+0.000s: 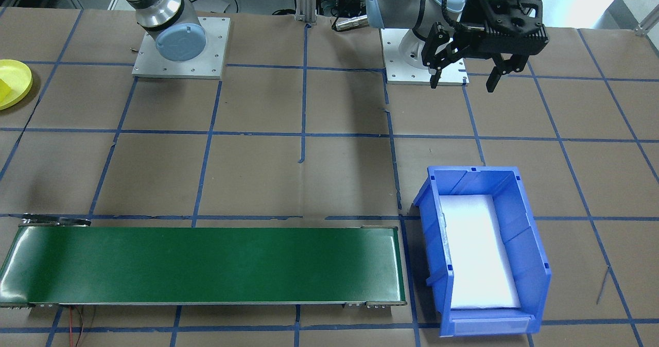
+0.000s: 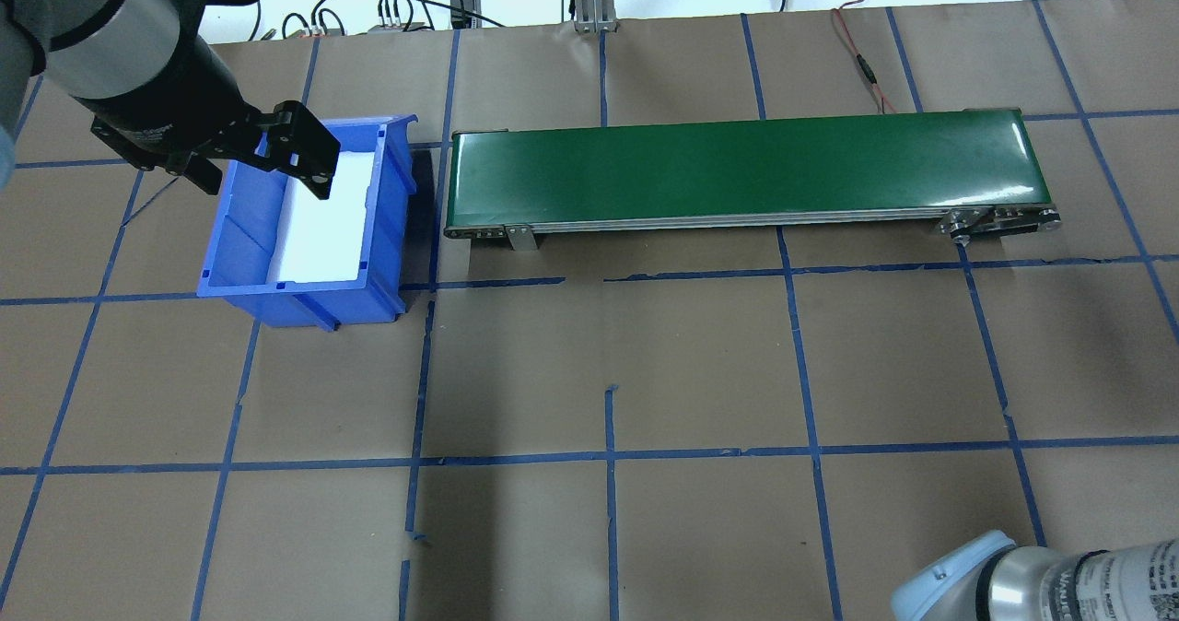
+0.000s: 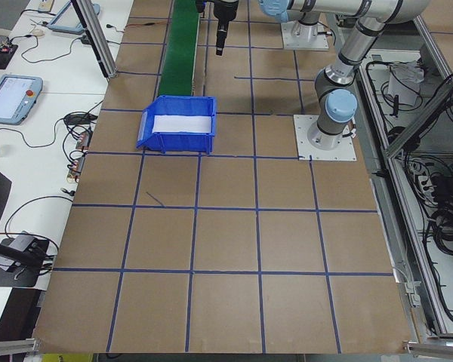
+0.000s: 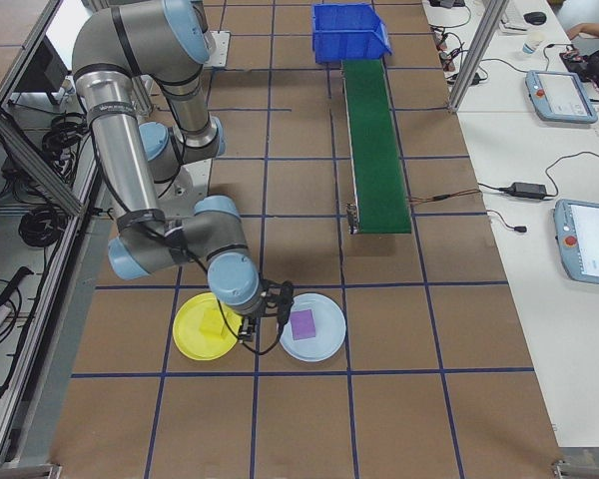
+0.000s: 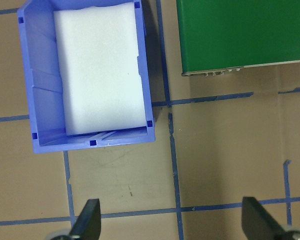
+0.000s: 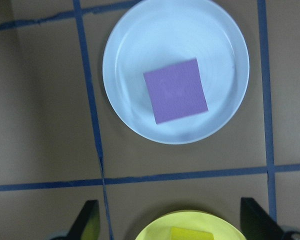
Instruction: Move block left to right into plate
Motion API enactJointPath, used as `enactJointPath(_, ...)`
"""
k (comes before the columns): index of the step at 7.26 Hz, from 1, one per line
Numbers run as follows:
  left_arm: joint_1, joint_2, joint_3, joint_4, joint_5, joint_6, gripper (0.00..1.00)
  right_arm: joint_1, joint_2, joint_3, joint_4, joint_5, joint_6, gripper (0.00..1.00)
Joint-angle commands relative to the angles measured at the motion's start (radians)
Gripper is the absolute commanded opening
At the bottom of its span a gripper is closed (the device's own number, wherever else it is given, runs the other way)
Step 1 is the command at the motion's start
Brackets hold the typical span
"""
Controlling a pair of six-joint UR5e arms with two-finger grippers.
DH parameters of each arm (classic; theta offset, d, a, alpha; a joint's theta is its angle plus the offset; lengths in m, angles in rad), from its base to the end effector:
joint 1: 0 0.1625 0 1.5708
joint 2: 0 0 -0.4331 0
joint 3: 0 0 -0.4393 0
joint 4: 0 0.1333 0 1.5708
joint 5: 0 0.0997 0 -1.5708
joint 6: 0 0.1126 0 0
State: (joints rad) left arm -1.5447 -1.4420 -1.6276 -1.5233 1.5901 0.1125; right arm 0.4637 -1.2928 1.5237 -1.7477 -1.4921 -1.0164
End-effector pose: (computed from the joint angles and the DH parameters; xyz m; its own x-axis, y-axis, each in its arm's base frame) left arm -0.1182 -0.4982 0.5237 -0.9960 0.0832 -0.0324 0.0865 0.9894 -0.1163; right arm -0.5088 -0.4134 0.3610 -0.9921 0.0907 -0.0872 0.0943 0.9948 -0.0383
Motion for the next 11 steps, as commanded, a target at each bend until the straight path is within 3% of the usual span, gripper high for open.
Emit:
enactJointPath(1,0.000,0.000,0.000,0.000,-0.001,-0.001,1.00,0.178,-0.093,-0.054,0.037,-0.005,0.180,0.99)
enactJointPath(3,0.000,0.000,0.000,0.000,-0.001,-0.004,1.00,0.371,-0.222,-0.053,0.193,-0.016,0.463,0.99)
enactJointPath(4,0.000,0.000,0.000,0.000,-0.001,-0.004,1.00,0.480,-0.279,-0.050,0.259,-0.051,0.572,0.99)
enactJointPath(5,0.000,0.000,0.000,0.000,-0.001,-0.004,1.00,0.560,-0.305,-0.051,0.314,-0.057,0.675,0.99)
enactJointPath(7,0.000,0.000,0.000,0.000,-0.001,-0.004,1.00,0.764,-0.324,-0.054,0.324,-0.072,0.807,1.00)
enactJointPath(9,0.000,0.000,0.000,0.000,-0.001,-0.004,1.00,1.012,-0.310,-0.045,0.318,-0.079,1.075,1.00)
enactJointPath(10,0.000,0.000,0.000,0.000,-0.001,-0.004,1.00,1.109,-0.306,-0.033,0.300,-0.138,1.146,1.00)
enactJointPath(11,0.000,0.000,0.000,0.000,-0.001,-0.004,1.00,1.148,-0.296,-0.013,0.253,-0.146,1.189,1.00)
